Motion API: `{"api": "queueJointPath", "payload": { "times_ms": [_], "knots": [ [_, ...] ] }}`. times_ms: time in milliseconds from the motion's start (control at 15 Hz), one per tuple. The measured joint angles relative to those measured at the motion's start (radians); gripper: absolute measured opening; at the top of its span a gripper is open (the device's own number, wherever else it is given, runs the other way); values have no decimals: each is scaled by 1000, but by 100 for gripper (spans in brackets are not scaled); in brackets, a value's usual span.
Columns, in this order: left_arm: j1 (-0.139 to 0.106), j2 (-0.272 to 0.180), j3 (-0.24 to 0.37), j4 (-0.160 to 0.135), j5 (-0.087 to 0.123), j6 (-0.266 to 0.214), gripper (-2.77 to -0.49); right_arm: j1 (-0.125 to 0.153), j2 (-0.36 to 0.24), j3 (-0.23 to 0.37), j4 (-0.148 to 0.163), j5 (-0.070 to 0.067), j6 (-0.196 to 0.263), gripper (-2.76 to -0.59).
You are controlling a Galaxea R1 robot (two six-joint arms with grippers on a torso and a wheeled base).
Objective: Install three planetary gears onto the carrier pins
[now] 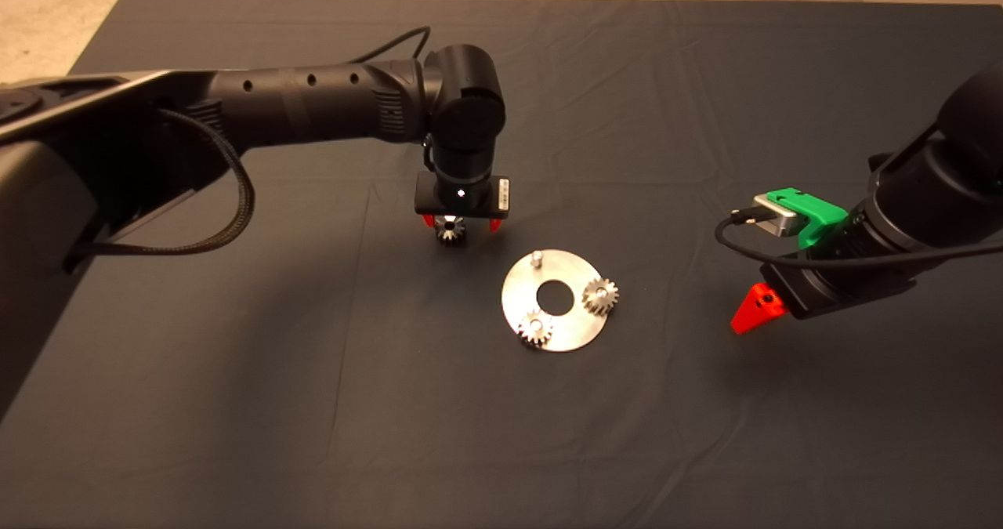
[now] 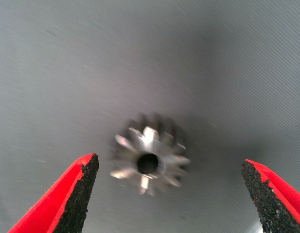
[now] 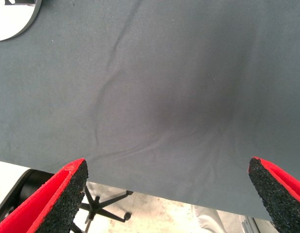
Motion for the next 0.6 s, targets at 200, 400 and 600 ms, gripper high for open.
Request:
{"api": "queueJointPath", "payload": {
  "times_ms": [200,400,600],
  "knots": [
    [-14,-1,-6,0,-2,12,-120,0,0,0,0,0,0,-89],
    [-17,-1,-6,-1,-2,14,-120,0,0,0,0,0,0,-89],
    [-17,-1,-11,-1,-2,15,-120,0,0,1,0,0,0,-89]
  ]
}}
